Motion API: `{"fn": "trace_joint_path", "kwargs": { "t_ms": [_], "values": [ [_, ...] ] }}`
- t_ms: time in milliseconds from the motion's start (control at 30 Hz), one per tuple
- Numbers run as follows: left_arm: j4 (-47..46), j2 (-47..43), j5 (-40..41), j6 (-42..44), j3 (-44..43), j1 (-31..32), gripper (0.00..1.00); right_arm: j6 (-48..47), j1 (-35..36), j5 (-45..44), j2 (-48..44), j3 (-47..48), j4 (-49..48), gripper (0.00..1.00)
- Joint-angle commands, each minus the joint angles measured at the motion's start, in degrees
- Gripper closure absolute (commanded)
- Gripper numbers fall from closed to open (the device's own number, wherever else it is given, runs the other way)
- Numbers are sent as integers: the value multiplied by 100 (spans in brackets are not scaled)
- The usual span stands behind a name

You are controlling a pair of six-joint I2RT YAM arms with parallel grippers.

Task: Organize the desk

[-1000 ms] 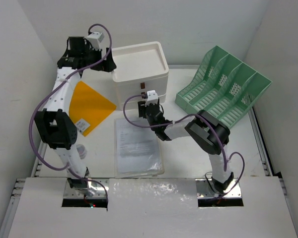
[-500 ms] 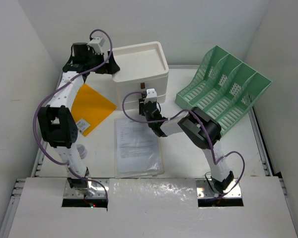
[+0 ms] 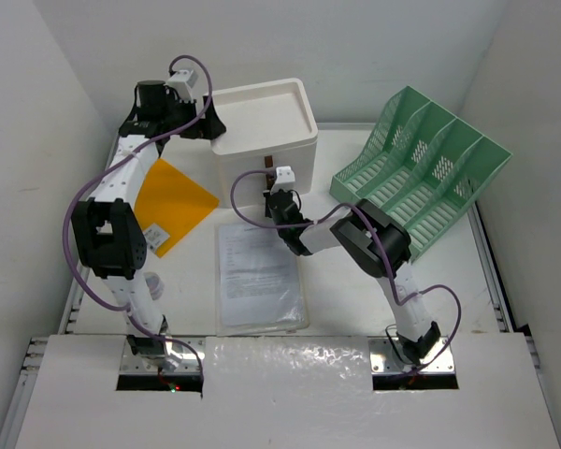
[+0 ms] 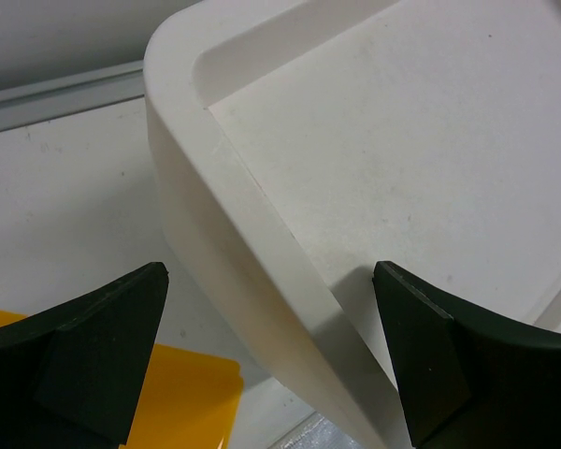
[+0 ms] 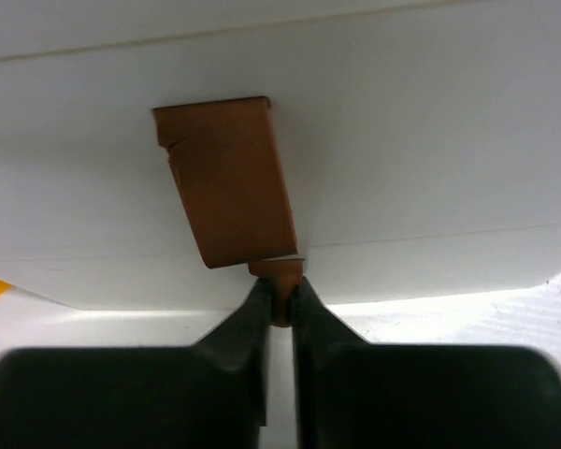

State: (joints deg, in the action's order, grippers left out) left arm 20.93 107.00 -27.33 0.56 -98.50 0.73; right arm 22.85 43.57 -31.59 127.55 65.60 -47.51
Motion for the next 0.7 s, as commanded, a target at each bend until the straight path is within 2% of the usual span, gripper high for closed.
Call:
{"fn": "trace_joint_path", "kwargs": {
  "t_ms": [0, 33, 233, 333, 367, 667],
  "values": [
    [-238, 23, -106, -3, 41, -29, 10, 132, -138, -22, -19, 85, -452, 97],
    [-230, 23, -97, -3, 50, -29, 10, 97, -130, -40, -37, 32, -540, 100],
    [-265, 23, 0, -3, 50, -29, 10, 201, -121, 494, -388, -469, -602, 100],
    [-300, 14, 43, -3, 50, -29, 10, 421, -25, 707, -729, -1108, -715, 100],
    [-343, 23, 70, -3, 50, -38, 9, 439, 246, 690, -1001, -1572, -942, 100],
    [-326, 23, 123, -179, -3, -29, 9, 510, 854, 470, -1785, -2771, -1604, 100]
  ]
}}
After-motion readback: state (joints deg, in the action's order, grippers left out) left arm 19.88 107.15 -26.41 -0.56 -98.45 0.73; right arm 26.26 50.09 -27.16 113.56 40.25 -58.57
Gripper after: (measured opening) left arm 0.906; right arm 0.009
